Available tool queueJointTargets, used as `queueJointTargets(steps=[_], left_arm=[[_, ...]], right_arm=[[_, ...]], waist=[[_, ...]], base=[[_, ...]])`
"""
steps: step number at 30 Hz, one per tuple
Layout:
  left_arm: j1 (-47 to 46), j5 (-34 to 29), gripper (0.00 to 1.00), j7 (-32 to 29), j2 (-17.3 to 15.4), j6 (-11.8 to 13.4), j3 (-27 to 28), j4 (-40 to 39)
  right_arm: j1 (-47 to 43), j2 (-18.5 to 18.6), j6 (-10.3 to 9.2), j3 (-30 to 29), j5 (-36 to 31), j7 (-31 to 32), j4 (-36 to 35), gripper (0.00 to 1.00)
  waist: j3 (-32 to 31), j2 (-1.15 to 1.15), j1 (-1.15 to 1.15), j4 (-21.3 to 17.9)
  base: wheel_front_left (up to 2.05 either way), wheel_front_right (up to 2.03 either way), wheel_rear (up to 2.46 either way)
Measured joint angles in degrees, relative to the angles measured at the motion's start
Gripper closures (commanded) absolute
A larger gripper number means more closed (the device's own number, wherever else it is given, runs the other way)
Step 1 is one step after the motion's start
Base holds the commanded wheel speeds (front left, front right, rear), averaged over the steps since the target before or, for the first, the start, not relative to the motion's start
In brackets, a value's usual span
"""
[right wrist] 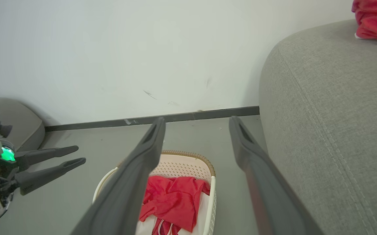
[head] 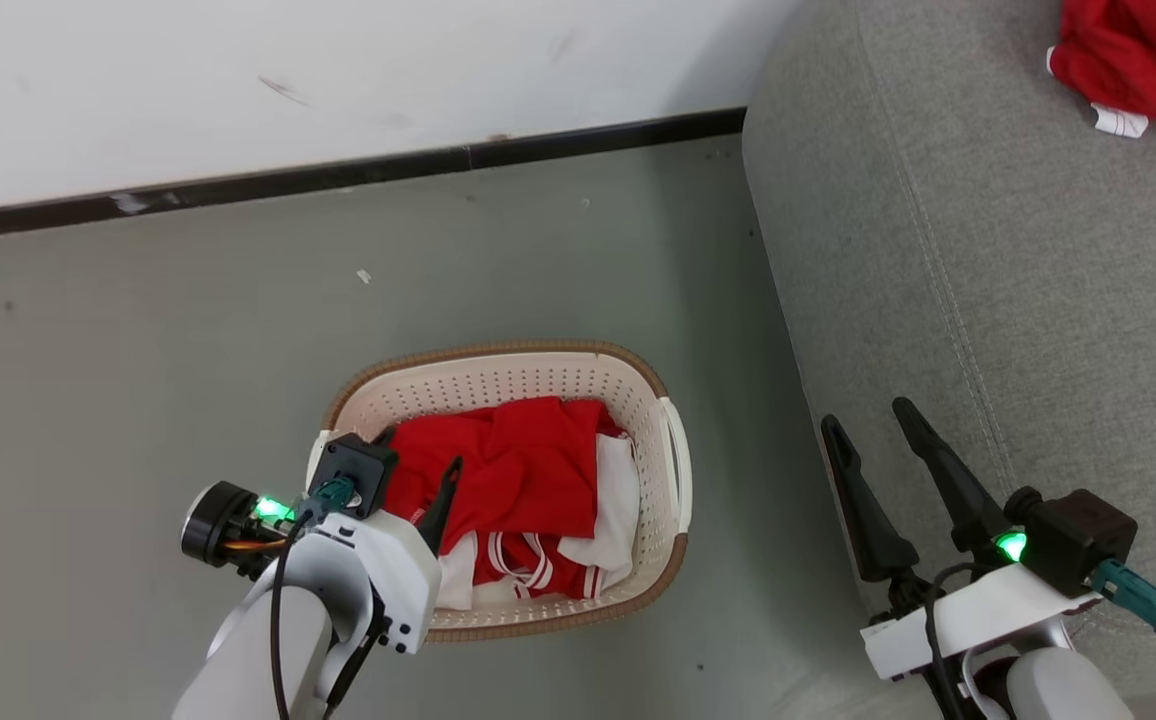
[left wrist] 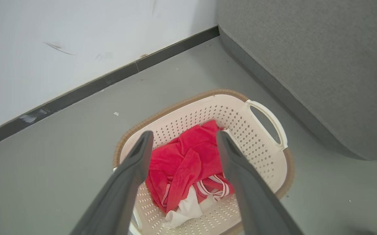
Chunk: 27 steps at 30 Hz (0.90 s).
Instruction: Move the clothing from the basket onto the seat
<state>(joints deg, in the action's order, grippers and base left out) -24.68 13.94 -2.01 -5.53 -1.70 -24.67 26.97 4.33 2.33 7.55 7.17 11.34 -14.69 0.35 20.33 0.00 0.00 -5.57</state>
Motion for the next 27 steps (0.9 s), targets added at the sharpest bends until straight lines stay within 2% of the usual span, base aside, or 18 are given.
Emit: queueJointTargets(steps=[13, 27], left_arm=[[-5.4, -4.6, 0.00, -3.0, -2.3, 0.0, -2.9, 3.7], [-10.3, -6.0, 0.00, -4.0, -2.0, 0.1, -3.0, 5.8]], right_arm=[[4.5, 0.1, 0.00, 3.1, 0.2, 0.0, -0.2, 0.00], [10.0, 0.2, 0.00, 4.3, 0.2, 0.0, -1.1, 0.00]], waist=[[6.1, 0.00, 0.00, -2.3], [12.4, 0.00, 0.00, -4.4]], base=[[0.00, 0.00, 0.00], [0.00, 0.00, 0.00]])
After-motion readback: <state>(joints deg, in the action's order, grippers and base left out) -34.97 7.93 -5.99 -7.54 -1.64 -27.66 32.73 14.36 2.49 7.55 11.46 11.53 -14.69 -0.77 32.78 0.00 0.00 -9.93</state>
